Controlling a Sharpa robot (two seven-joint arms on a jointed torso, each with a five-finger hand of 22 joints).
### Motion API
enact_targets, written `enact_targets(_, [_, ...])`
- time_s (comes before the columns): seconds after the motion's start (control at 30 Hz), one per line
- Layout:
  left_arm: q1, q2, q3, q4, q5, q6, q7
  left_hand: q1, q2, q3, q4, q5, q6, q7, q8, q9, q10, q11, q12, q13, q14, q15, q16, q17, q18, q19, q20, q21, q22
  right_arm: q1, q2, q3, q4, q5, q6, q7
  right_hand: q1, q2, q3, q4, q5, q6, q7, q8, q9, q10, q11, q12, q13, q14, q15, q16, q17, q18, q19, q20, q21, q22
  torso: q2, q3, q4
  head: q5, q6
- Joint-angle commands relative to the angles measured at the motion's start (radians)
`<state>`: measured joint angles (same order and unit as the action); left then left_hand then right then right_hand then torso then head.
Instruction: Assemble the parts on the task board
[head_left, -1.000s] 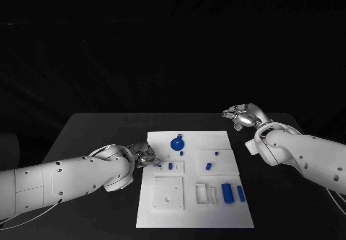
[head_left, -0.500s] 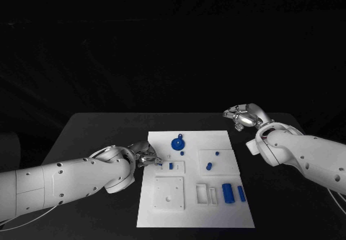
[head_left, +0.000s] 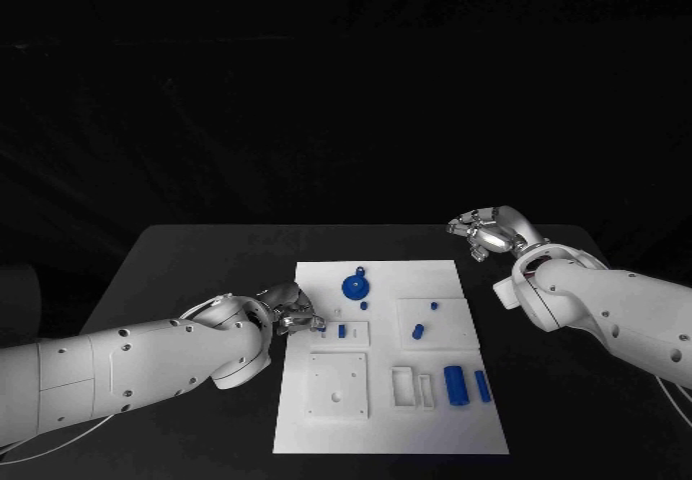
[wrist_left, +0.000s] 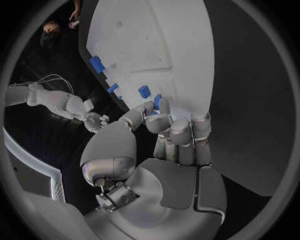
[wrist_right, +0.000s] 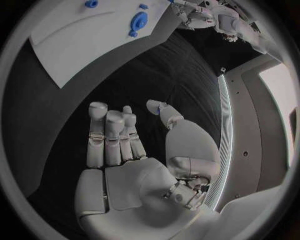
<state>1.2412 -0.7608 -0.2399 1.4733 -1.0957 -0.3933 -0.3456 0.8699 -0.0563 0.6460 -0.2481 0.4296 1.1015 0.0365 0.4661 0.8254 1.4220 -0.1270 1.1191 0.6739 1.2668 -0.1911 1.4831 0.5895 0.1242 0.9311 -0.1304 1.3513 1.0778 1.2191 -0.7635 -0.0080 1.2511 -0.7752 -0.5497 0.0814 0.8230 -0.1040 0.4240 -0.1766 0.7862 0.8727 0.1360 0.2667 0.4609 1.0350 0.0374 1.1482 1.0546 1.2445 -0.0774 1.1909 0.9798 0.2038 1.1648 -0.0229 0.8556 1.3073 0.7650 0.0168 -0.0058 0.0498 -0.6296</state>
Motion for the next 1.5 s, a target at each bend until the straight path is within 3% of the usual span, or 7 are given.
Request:
enact_targets(0.03, [-0.002,0.004,0.000,-0.001,-0.013,-0.005,0.015,0.025,0.035,0.016,-0.012,0.003,0.161,-0.084,0.004,0.001,-0.024,-0.030,0.006,-0.001,0.022,-0.026,0.006,-0.001,0.009,0.007,-0.137,0.004,0.000,0.000,0.000,0.000,0.002,-0.004,0.006,0.008,-0.007,0.001,0.001,-0.004,0.005,-0.002,0.008,0.004,-0.002,-0.002,-0.008,0.006,-0.001,0.005,-0.003,0.007,-0.001,0.058,-0.003,-0.006,-0.005,0.016,0.000,-0.0001,0.0002,-0.001,-0.001])
enact_targets(1.5, [-0.013,0.008,0.000,-0.003,-0.005,0.049,0.012,0.026,0.036,0.017,-0.015,0.003,0.160,-0.084,0.005,0.000,-0.025,-0.030,0.007,-0.003,0.022,-0.027,0.006,-0.002,0.009,0.008,-0.137,0.004,-0.001,0.000,0.000,0.000,0.000,-0.004,0.007,0.008,-0.007,0.001,0.001,-0.004,0.004,-0.002,0.007,0.004,-0.002,-0.002,-0.008,0.007,-0.003,0.006,-0.003,0.007,-0.001,0.058,-0.002,-0.006,-0.005,0.017,0.000,-0.0001,0.0006,0.000,-0.004])
